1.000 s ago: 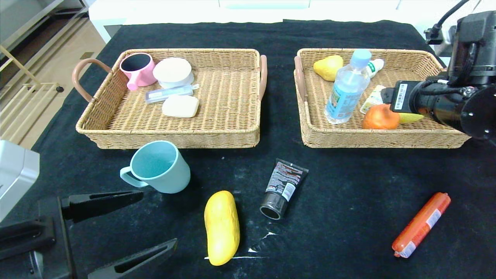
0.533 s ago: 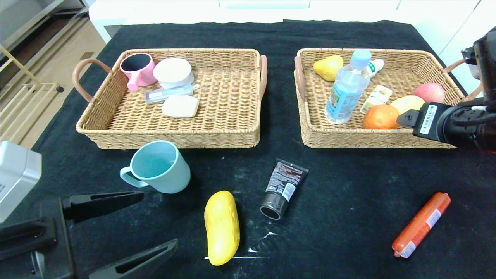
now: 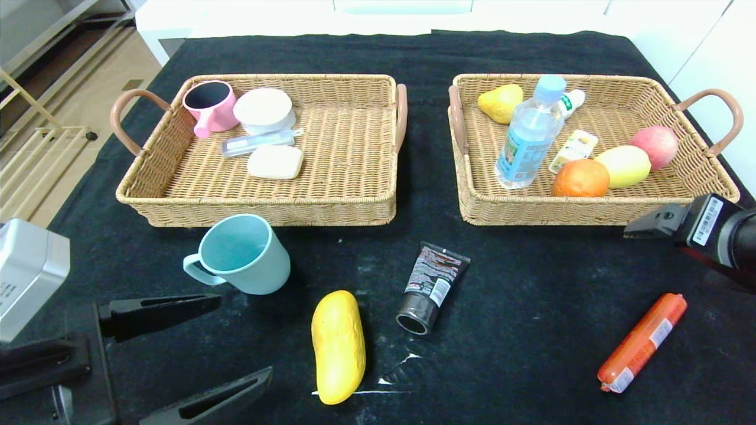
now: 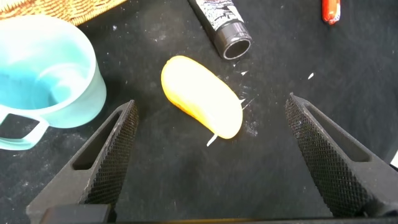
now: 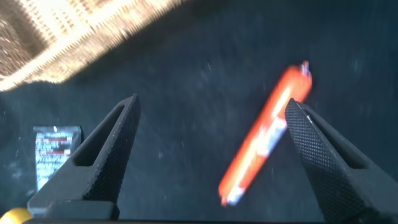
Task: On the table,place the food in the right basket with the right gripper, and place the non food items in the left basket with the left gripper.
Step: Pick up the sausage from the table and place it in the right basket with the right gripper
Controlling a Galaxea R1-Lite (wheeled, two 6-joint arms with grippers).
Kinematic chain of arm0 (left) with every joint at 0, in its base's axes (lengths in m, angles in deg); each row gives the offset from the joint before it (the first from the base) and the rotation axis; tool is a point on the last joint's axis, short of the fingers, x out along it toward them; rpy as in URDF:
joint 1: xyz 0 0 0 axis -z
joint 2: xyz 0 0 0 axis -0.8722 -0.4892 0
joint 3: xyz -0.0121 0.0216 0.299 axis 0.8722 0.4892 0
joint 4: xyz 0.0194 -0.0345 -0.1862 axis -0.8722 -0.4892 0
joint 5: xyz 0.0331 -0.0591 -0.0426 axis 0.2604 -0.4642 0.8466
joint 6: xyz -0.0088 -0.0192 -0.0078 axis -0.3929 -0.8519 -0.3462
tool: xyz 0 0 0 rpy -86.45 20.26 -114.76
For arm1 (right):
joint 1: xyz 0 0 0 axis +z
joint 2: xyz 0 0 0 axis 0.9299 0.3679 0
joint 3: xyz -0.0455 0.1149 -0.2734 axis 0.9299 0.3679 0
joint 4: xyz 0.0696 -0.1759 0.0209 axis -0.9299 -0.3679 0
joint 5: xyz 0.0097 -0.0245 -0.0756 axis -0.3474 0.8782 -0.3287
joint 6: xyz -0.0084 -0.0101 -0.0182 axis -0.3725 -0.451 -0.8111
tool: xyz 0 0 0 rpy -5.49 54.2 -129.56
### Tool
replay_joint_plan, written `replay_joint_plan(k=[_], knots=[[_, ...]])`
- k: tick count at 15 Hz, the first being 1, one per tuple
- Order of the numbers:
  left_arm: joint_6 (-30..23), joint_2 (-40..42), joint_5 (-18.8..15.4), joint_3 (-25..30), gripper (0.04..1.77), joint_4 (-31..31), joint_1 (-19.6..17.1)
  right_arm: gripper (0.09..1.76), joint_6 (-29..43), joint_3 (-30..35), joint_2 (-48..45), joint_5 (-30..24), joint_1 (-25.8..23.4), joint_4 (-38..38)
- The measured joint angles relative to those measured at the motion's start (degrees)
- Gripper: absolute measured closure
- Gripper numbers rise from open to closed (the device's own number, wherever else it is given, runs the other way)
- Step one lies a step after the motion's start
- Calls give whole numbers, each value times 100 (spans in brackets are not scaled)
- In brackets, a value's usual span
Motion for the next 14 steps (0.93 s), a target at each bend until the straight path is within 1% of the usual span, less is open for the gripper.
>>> replay_joint_plan(k=[3, 6, 8, 10, 14], knots=[[2, -9, 0, 11, 9, -5, -2, 15, 366, 440, -88, -133, -30, -22], [0, -18, 0, 17, 9, -9, -2, 15, 597, 870, -141, -522, -118, -7], [4, -33, 2, 37, 9, 2, -2, 15, 621, 1128, -152, -784, -284, 13], [6, -46, 2, 44, 9, 2, 0, 15, 617, 1259, -138, -1056, -441, 20], [6, -68, 2, 52, 9, 6, 2, 15, 661, 1331, 30, -1164, -610, 85]])
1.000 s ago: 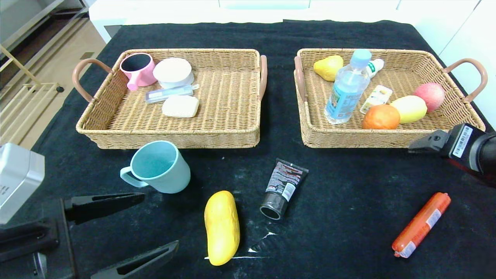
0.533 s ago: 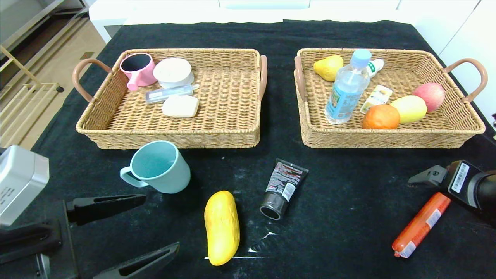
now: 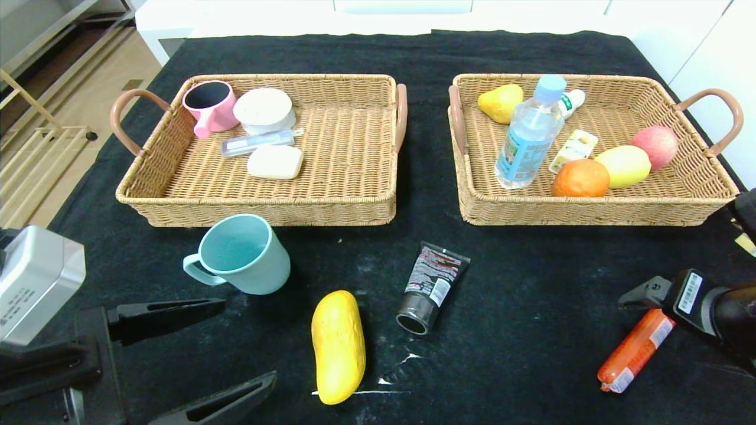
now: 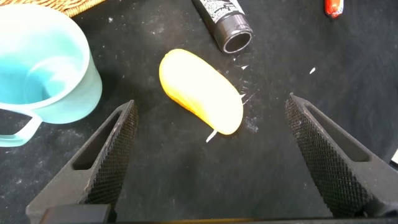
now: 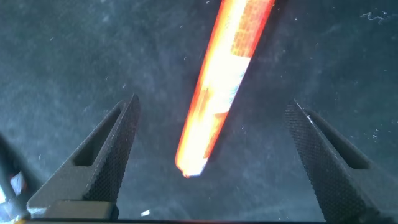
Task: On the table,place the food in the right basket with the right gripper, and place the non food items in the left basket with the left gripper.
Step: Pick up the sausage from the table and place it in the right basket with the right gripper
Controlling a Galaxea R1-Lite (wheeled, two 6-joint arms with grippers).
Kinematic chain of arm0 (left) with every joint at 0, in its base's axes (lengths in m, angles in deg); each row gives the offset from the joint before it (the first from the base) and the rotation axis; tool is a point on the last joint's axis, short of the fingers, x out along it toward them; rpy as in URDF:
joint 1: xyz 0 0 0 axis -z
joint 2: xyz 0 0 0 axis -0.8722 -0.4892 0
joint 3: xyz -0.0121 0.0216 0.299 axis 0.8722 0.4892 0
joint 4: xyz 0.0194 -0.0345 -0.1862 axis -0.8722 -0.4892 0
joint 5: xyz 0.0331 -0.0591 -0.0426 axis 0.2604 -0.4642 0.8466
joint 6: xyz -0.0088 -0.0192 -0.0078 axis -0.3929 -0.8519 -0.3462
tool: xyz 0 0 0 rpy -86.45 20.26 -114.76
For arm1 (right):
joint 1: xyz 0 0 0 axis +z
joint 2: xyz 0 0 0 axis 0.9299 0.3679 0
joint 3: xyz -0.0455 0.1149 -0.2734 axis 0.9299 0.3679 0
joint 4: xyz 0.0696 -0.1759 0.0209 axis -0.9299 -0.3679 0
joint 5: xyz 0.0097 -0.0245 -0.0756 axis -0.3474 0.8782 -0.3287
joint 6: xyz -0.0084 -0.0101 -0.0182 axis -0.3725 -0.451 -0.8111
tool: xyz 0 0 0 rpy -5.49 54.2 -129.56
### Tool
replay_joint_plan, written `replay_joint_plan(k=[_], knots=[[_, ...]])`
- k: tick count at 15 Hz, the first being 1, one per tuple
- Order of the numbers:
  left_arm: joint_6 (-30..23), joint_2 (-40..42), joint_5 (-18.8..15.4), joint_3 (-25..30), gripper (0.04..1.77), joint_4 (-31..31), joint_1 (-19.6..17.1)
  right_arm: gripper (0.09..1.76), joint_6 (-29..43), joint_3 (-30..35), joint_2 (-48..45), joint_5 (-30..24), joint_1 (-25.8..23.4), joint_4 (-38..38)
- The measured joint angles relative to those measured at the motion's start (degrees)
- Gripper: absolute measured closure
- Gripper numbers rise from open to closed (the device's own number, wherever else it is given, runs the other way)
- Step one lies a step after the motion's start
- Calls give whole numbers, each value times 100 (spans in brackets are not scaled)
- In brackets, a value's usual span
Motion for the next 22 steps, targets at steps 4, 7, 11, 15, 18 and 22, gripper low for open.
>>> replay_joint_plan(k=[4, 7, 11, 15, 18, 22], knots=[[5, 2, 0, -5, 9, 2, -2, 14, 34, 156, 282, -22, -16, 414], [7, 7, 0, -6, 9, 2, -2, 14, 33, 177, 479, -22, -17, 489], [13, 11, 0, -6, 9, 2, 2, 14, 33, 167, 630, -27, -16, 530], [16, 11, 0, 2, 9, -2, 2, 73, 26, 176, 661, -7, -74, 530], [18, 11, 0, 2, 9, -4, 5, 103, 23, 182, 662, -66, -102, 538], [16, 11, 0, 4, 9, -4, 5, 137, 23, 179, 669, -95, -96, 544]])
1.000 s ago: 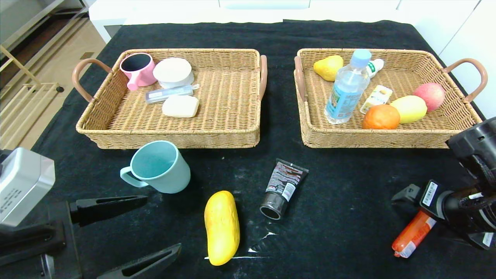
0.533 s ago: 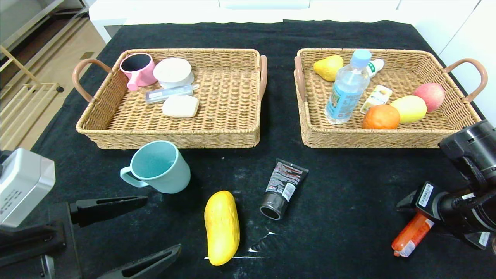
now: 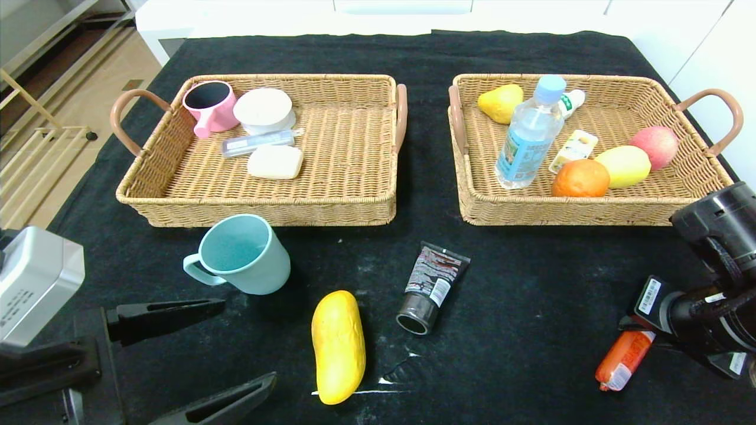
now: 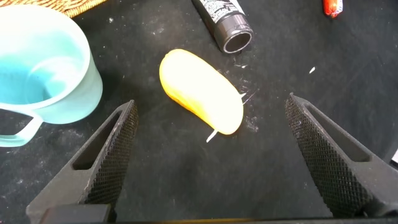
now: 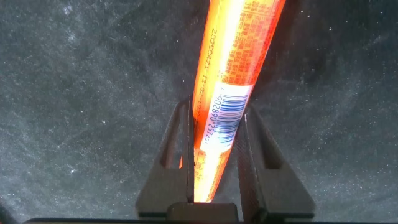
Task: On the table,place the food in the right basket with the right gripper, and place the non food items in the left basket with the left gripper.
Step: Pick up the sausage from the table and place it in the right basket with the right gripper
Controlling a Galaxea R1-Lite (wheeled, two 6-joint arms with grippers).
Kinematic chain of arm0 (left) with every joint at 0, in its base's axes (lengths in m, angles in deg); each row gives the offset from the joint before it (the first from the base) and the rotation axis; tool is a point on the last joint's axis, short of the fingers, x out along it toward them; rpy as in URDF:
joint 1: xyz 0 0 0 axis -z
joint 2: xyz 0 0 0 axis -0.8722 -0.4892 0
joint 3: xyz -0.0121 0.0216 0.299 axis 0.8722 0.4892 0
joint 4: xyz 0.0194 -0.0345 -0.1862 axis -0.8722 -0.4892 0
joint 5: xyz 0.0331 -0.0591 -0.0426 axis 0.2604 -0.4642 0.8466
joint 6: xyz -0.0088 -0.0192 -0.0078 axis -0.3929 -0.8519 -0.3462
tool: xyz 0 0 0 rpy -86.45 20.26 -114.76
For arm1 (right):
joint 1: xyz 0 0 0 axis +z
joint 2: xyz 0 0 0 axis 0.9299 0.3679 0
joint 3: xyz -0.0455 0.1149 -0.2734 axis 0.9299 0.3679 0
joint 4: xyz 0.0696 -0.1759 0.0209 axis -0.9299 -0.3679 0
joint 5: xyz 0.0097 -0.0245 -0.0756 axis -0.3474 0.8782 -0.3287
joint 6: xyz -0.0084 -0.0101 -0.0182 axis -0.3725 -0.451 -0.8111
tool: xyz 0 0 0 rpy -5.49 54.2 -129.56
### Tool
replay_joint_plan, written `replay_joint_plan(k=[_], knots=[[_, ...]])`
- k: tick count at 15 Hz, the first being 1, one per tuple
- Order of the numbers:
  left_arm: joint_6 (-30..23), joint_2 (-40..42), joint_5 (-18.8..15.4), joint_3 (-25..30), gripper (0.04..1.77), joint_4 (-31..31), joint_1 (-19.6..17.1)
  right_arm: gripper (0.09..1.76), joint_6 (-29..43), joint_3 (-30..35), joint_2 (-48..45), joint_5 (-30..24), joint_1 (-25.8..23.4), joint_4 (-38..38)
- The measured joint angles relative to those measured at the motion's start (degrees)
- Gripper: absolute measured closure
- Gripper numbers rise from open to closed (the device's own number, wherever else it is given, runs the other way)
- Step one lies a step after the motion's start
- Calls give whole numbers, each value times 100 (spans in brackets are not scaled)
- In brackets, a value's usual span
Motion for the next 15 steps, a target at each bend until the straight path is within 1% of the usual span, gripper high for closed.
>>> replay_joint_plan(k=[15], knots=[[0, -4, -17, 16, 9, -2, 0, 137, -9, 40, -90, -52, 55, -37]])
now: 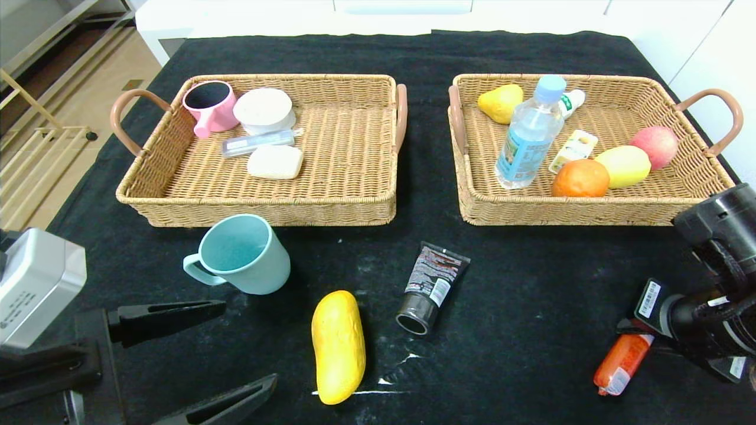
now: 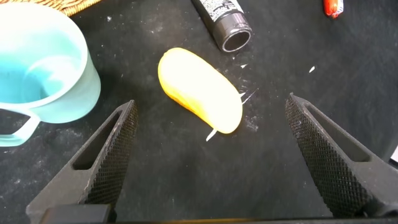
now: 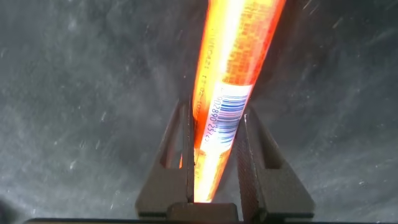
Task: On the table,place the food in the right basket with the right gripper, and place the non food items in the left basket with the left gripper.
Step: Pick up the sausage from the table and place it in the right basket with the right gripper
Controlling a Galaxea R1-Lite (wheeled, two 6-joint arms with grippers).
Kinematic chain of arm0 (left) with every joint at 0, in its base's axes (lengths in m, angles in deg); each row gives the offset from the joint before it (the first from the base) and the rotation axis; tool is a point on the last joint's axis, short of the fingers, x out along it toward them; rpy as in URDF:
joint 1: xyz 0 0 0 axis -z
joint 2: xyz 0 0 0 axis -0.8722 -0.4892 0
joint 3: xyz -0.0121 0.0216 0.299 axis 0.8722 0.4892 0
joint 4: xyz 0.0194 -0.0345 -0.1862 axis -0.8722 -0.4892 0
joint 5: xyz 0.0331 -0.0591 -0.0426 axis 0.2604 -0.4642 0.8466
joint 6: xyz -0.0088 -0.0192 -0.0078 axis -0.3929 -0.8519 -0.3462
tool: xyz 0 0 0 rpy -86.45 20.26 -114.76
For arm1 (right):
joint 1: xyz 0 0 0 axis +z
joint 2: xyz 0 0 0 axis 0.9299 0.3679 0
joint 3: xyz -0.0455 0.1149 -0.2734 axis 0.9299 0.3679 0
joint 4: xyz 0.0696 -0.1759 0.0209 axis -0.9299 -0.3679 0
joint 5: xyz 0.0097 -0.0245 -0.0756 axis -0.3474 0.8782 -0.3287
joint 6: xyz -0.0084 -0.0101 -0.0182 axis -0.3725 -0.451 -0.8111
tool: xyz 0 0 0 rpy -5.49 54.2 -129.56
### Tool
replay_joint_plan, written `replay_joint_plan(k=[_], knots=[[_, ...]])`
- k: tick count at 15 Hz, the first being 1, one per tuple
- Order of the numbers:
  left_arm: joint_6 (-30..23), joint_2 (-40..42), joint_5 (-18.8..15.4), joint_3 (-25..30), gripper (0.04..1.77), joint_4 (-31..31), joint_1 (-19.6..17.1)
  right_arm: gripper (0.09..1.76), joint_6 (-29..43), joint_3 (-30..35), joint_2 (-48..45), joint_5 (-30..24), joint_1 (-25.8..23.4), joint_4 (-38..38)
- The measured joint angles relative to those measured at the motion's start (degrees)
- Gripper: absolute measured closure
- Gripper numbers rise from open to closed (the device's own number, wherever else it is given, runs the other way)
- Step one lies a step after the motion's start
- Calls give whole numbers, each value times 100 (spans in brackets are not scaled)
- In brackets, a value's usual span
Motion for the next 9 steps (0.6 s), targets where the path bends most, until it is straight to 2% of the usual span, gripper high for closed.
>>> replay_joint_plan(k=[5, 9], knots=[[-5, 26, -27, -5, 9, 9, 0, 137, -141, -63, -361, 24, 22, -143], [-2, 76, -46, -9, 9, 11, 0, 137, -450, -369, -616, 74, 24, -440]])
